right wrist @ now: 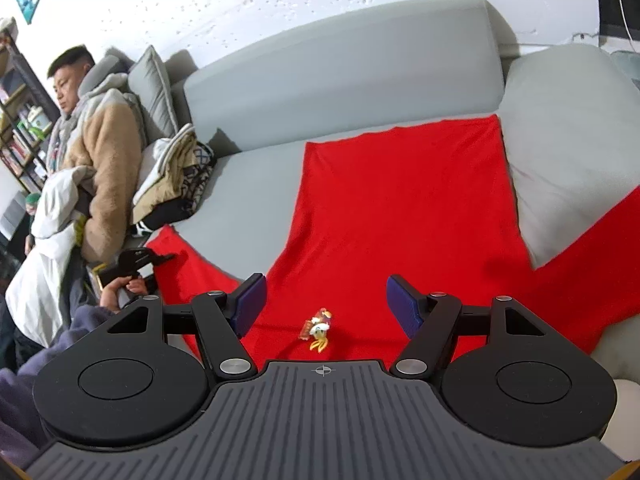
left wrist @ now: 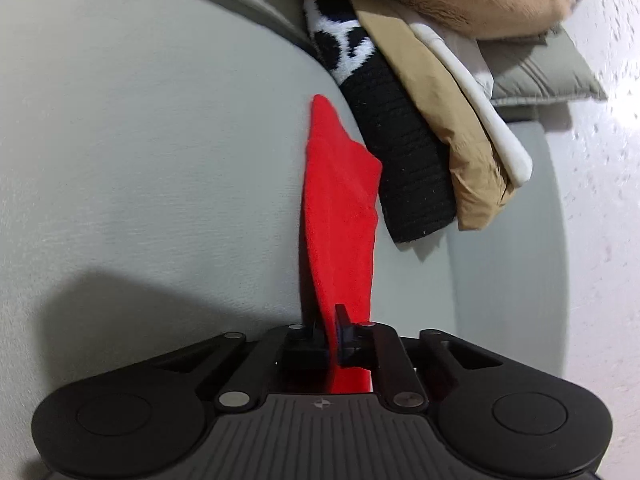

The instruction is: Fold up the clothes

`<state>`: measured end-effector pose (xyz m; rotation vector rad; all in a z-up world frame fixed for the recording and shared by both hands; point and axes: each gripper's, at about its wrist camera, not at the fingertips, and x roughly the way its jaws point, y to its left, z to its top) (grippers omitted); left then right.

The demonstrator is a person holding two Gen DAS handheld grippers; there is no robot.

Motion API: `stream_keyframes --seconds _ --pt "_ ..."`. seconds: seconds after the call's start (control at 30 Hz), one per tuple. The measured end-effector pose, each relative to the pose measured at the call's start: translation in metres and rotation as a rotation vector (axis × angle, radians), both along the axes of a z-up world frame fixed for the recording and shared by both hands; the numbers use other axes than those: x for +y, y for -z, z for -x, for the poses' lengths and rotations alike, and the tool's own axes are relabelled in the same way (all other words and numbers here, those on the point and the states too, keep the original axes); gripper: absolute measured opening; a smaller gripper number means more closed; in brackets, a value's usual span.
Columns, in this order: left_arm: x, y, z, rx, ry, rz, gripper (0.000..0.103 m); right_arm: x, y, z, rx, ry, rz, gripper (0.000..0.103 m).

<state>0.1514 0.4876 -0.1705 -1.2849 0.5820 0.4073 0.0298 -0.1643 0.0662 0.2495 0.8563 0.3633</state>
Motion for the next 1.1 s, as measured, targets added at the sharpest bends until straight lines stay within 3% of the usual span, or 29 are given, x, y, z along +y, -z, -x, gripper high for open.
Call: stream_keyframes --seconds 0.1,0.27,0.43,0.6,0.67,0.77,0.93,1.0,1.03,1.07,1.1 --pt "-0.011 -0.02 0.001 -0.005 0.042 -0.1 0.001 -0.011 0.001 0.003 -0.005 0.011 -0.013 0.071" --pt "-0.045 -0.07 0.008 -0.104 0.167 -0.227 0.0 -0.033 0.009 0.009 0.01 0.043 -0.058 0.071" --pt "-0.129 -0.142 0.024 -0.251 0.375 -0.341 0.0 -0.062 0.018 0.022 0.023 0.095 -0.109 0.071" --pt "-0.228 -0.208 0.049 -0.384 0.503 -0.42 0.0 -0.102 0.031 0.039 0.046 0.18 -0.167 0.071" --pt "-0.27 -0.221 0.059 -0.408 0.534 -0.453 0.0 -0.116 0.038 0.045 0.06 0.213 -0.199 0.071" --pt "-0.328 -0.222 0.071 -0.418 0.584 -0.479 0.0 -0.137 0.05 0.053 0.081 0.263 -0.248 0.071" --pt "-0.414 -0.192 0.082 -0.371 0.717 -0.476 0.0 -0.161 0.06 0.063 0.085 0.31 -0.272 0.071" --pt "-0.449 -0.173 0.086 -0.317 0.791 -0.563 0.001 -0.168 0.063 0.065 0.084 0.321 -0.28 0.071" --pt "-0.467 -0.161 0.087 -0.266 0.843 -0.633 0.007 -0.171 0.065 0.065 0.086 0.325 -0.283 0.071" --pt "-0.486 -0.148 0.086 -0.19 0.91 -0.727 0.015 -0.172 0.068 0.066 0.092 0.325 -0.283 0.072" --pt "-0.504 -0.133 0.088 -0.116 0.979 -0.83 0.034 -0.173 0.071 0.065 0.101 0.322 -0.278 0.072"
